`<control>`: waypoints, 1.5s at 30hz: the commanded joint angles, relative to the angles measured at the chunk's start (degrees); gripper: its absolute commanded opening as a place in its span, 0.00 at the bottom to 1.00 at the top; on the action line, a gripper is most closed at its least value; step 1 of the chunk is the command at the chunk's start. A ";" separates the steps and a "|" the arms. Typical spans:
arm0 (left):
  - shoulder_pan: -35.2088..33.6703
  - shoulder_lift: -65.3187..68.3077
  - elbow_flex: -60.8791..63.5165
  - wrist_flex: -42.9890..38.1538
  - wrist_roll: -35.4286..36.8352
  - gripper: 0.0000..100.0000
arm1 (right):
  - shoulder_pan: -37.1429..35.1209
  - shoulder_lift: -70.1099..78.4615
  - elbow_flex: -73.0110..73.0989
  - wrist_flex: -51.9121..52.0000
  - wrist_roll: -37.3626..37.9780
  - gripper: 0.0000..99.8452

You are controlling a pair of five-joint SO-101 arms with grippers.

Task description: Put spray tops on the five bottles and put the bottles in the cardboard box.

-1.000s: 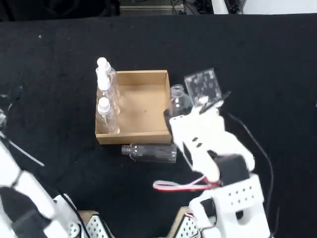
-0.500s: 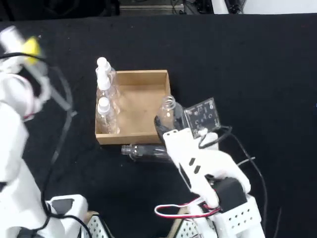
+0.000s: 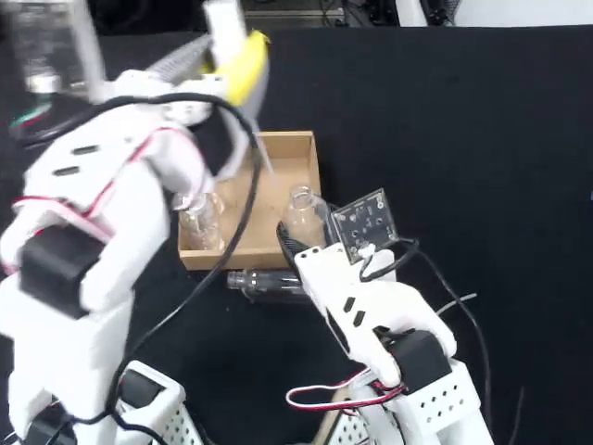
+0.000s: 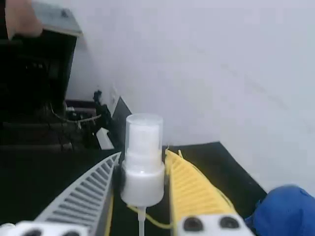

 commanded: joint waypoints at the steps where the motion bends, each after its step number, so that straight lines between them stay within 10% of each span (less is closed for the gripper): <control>1: 1.71 -0.53 6.20 -6.77 0.44 0.03 | -0.79 -1.27 -0.48 -1.85 -0.53 0.01; 22: 8.13 -1.32 20.44 -10.37 0.53 0.03 | -0.70 -1.27 -0.57 -1.93 -0.53 0.01; 36: 7.87 -13.54 24.57 4.48 0.44 0.23 | -0.70 -1.27 -0.75 -2.02 -0.53 0.01; 45: -4.70 -24.18 24.31 5.01 0.44 0.19 | -0.62 -1.27 3.47 -13.01 -0.53 0.01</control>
